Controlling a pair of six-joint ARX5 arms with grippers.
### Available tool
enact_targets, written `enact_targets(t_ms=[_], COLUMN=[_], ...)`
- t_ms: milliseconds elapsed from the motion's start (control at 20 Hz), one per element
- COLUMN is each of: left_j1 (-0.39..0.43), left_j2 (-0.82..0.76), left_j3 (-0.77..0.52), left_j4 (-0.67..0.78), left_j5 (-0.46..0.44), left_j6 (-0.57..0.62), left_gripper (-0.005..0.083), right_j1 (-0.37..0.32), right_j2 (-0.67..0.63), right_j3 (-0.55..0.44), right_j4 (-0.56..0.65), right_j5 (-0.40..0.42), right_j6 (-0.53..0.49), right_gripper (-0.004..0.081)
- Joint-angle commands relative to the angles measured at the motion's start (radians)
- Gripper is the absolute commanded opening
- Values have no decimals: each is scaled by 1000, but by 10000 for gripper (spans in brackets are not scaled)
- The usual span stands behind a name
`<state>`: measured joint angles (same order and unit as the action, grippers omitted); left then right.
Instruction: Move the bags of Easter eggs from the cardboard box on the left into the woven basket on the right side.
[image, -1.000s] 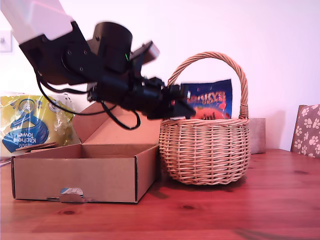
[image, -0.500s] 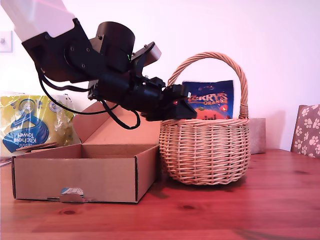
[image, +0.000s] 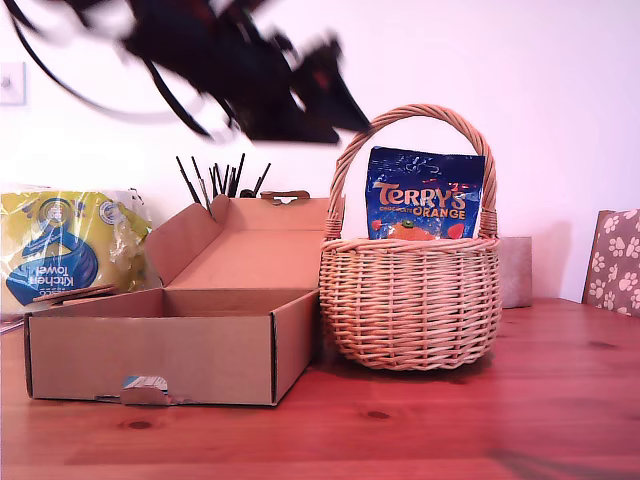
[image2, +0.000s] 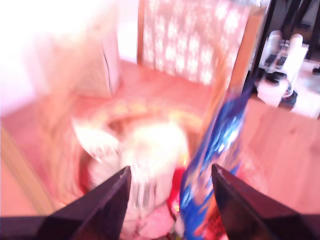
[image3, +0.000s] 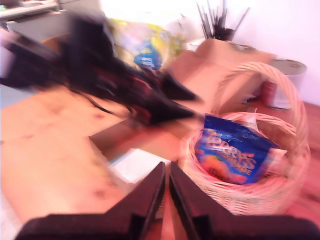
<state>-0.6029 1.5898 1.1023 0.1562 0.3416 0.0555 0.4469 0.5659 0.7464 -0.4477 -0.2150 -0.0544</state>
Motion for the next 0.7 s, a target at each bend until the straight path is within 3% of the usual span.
enact_targets(t_ms=[0,200,400,650], left_j1=[14,51,93,203], left_j2=[-9,-115,-262,-488], left_j3=[-8,-70,-253,-549], left_j4=[-60,-66,57,174], left_j5=[-4,-90,-201,-220], left_j6=[18,23,22,-40], left_gripper=[-35,-20,-20,-20], right_j1=[2,-1,-31,-105], right_j2=[11,23,2,-71], right_j3=[-13,-73,-215,-325], right_j4=[19,174,346,457], right_j5=[51,218,336,338], right_j6=[-2,41,84,107], right_gripper=[-12,-12,-12,-12])
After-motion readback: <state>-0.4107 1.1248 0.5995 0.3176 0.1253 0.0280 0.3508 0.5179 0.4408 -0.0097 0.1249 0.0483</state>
